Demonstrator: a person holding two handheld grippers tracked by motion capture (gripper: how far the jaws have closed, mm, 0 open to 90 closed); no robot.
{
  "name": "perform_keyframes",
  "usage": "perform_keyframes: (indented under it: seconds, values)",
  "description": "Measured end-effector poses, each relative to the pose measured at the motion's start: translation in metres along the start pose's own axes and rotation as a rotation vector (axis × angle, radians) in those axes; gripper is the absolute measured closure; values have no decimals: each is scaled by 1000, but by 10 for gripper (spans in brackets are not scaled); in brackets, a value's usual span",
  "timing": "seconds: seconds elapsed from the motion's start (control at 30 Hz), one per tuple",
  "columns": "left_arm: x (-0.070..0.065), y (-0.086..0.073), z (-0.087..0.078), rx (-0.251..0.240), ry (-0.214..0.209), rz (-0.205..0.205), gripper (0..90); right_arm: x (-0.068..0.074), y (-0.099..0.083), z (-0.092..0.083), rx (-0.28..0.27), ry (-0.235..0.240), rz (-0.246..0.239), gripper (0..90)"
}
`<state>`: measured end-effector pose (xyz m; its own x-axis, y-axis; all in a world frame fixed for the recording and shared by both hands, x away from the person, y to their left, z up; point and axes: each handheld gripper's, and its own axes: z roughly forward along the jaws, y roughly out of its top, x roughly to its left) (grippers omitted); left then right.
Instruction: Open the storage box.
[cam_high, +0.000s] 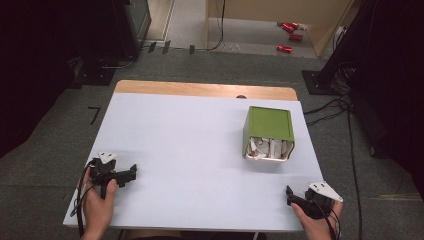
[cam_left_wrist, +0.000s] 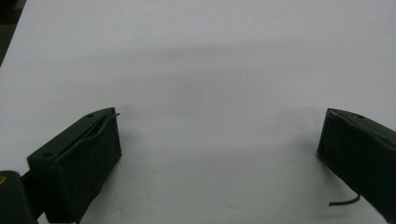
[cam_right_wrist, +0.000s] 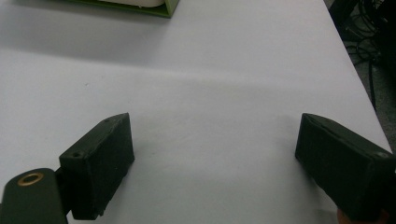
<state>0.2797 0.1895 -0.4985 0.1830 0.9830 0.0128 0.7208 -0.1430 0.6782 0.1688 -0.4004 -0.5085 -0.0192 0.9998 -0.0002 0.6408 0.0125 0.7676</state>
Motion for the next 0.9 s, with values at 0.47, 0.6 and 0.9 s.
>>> perform_keyframes:
  seconds: [0.47, 0.6, 0.9]
  values:
    - [0, 0, 0, -1, 0, 0, 0, 12, 17, -11, -53, -34, 22, 124]
    - [0, 0, 0, -1, 0, 0, 0, 14, 27, -17, -80, -43, 57, 127]
    - [0, 0, 0, -1, 0, 0, 0, 16, 44, -29, -107, -12, 122, 129]
